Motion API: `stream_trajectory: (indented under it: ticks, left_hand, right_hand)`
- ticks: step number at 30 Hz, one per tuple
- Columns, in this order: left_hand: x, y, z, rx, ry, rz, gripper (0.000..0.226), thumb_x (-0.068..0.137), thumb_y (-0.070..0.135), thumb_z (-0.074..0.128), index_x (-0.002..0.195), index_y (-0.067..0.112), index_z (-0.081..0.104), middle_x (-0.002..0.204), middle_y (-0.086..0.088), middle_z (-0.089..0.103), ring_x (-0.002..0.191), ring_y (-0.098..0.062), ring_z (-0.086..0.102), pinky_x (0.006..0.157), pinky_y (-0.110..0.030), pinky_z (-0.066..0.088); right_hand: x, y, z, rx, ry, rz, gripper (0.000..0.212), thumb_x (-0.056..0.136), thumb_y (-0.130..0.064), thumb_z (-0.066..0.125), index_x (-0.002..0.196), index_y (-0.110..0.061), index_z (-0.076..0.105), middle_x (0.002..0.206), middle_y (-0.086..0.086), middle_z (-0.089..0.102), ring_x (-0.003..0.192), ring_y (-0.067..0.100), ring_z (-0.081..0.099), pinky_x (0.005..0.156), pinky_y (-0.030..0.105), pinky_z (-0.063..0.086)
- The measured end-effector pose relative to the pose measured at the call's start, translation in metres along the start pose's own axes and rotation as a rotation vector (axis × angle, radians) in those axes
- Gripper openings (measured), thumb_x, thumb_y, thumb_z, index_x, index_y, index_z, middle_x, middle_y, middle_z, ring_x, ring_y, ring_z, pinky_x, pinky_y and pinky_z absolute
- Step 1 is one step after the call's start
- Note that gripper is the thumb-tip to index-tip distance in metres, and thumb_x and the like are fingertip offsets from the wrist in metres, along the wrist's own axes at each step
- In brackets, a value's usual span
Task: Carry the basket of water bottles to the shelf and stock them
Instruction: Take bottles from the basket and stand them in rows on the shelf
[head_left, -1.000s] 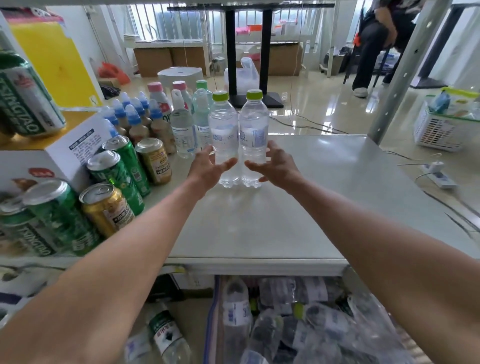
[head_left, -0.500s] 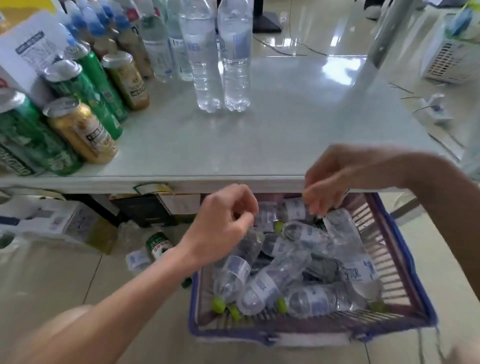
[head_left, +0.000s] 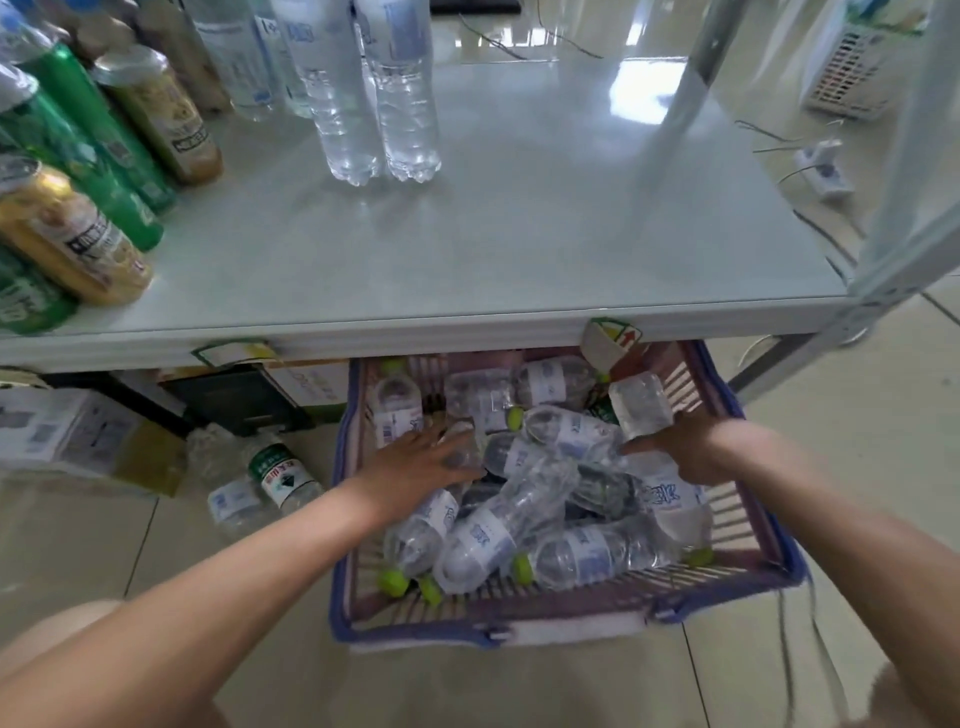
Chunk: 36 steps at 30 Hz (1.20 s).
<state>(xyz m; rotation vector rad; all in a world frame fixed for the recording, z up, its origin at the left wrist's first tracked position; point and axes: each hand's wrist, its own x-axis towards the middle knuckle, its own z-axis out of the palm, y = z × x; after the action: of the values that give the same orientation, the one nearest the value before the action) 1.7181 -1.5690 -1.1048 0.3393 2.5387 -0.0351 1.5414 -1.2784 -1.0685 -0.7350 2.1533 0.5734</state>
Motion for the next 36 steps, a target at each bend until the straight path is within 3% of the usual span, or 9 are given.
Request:
stream_trajectory:
  ticks: [2, 5, 11, 15, 18, 21, 25, 30, 36]
  left_hand:
    - [0.002, -0.003, 0.003, 0.028, 0.008, 0.059, 0.095, 0.091, -0.017, 0.048, 0.158, 0.044, 0.021, 0.169, 0.005, -0.009, 0.156, -0.028, -0.01, 0.124, -0.049, 0.011]
    - [0.003, -0.018, 0.005, -0.004, 0.051, 0.177, 0.093, 0.083, -0.019, 0.056, 0.152, 0.04, 0.037, 0.169, 0.008, 0.008, 0.157, -0.022, 0.002, 0.125, -0.05, 0.016]
    - [0.015, -0.015, 0.009, -0.234, 0.037, 0.318, 0.072, 0.073, 0.028, 0.08, 0.139, 0.028, 0.052, 0.144, 0.009, 0.049, 0.132, -0.012, 0.046, 0.111, -0.034, 0.04]
    - [0.02, -0.003, 0.002, -0.45, -0.002, 0.215, 0.077, 0.079, 0.051, 0.078, 0.144, 0.022, 0.047, 0.14, 0.004, 0.05, 0.126, -0.014, 0.051, 0.104, -0.031, 0.045]
    - [0.021, 0.005, -0.003, -0.487, -0.002, 0.147, 0.079, 0.083, 0.053, 0.075, 0.148, 0.019, 0.044, 0.143, 0.0, 0.05, 0.125, -0.015, 0.052, 0.106, -0.033, 0.046]
    - [0.024, 0.005, -0.002, -0.528, 0.026, 0.117, 0.077, 0.08, 0.051, 0.079, 0.145, 0.021, 0.049, 0.14, 0.001, 0.055, 0.122, -0.014, 0.055, 0.105, -0.033, 0.047]
    - [0.021, -0.003, -0.007, -0.623, 0.103, 0.085, 0.069, 0.074, 0.053, 0.082, 0.132, 0.025, 0.059, 0.125, 0.008, 0.061, 0.111, -0.009, 0.061, 0.097, -0.039, 0.052]
    - [0.007, -0.013, -0.026, -0.809, 0.207, 0.036, 0.069, 0.066, 0.056, 0.086, 0.127, 0.029, 0.065, 0.125, 0.017, 0.065, 0.113, -0.002, 0.063, 0.1, -0.036, 0.052]
    - [-0.025, -0.02, -0.054, -0.856, 0.294, 0.029, 0.055, 0.071, 0.049, 0.084, 0.12, 0.03, 0.068, 0.114, 0.019, 0.071, 0.103, 0.001, 0.067, 0.094, -0.032, 0.055]
  right_hand:
    - [0.01, -0.004, 0.013, -0.013, 0.011, -0.003, 0.08, 0.097, 0.004, 0.045, 0.148, -0.057, 0.033, 0.156, 0.011, 0.04, 0.115, 0.023, 0.062, 0.065, 0.026, 0.048]
    - [0.011, -0.002, 0.012, 0.071, 0.078, 0.0, 0.072, 0.095, 0.002, 0.051, 0.142, -0.051, 0.041, 0.143, 0.01, 0.048, 0.105, 0.024, 0.063, 0.061, 0.024, 0.047]
    - [0.001, 0.01, 0.008, 0.17, 0.108, -0.09, 0.071, 0.086, -0.016, 0.072, 0.142, -0.049, 0.043, 0.135, 0.0, 0.066, 0.116, 0.021, 0.065, 0.093, 0.035, 0.057]
    - [-0.004, -0.003, 0.02, -0.071, 0.354, -0.07, 0.062, 0.098, -0.028, 0.061, 0.149, -0.049, 0.034, 0.12, 0.002, 0.072, 0.103, 0.024, 0.073, 0.076, 0.035, 0.057]
    - [0.008, -0.009, 0.038, -0.092, 0.575, 0.029, 0.071, 0.101, -0.021, 0.059, 0.154, -0.054, 0.026, 0.116, 0.006, 0.068, 0.089, 0.024, 0.076, 0.059, 0.032, 0.051]
    - [0.02, -0.006, 0.048, -0.109, 0.618, 0.068, 0.086, 0.086, -0.013, 0.077, 0.15, -0.054, 0.035, 0.127, 0.021, 0.056, 0.098, 0.036, 0.07, 0.063, 0.037, 0.059]
    - [0.014, -0.003, 0.039, -0.096, 0.573, 0.086, 0.1, 0.065, -0.046, 0.092, 0.151, -0.049, 0.04, 0.142, 0.03, 0.043, 0.119, 0.048, 0.054, 0.093, 0.051, 0.054]
    - [-0.02, -0.014, 0.005, 0.197, 0.489, -0.153, 0.082, 0.071, -0.066, 0.077, 0.145, -0.048, 0.045, 0.152, -0.006, 0.033, 0.144, 0.026, 0.035, 0.109, 0.043, 0.046]
    - [-0.047, -0.017, -0.007, 0.574, 0.68, -0.479, 0.042, 0.068, -0.052, 0.088, 0.104, -0.037, 0.074, 0.113, -0.019, 0.066, 0.098, 0.004, 0.067, 0.084, 0.024, 0.055]
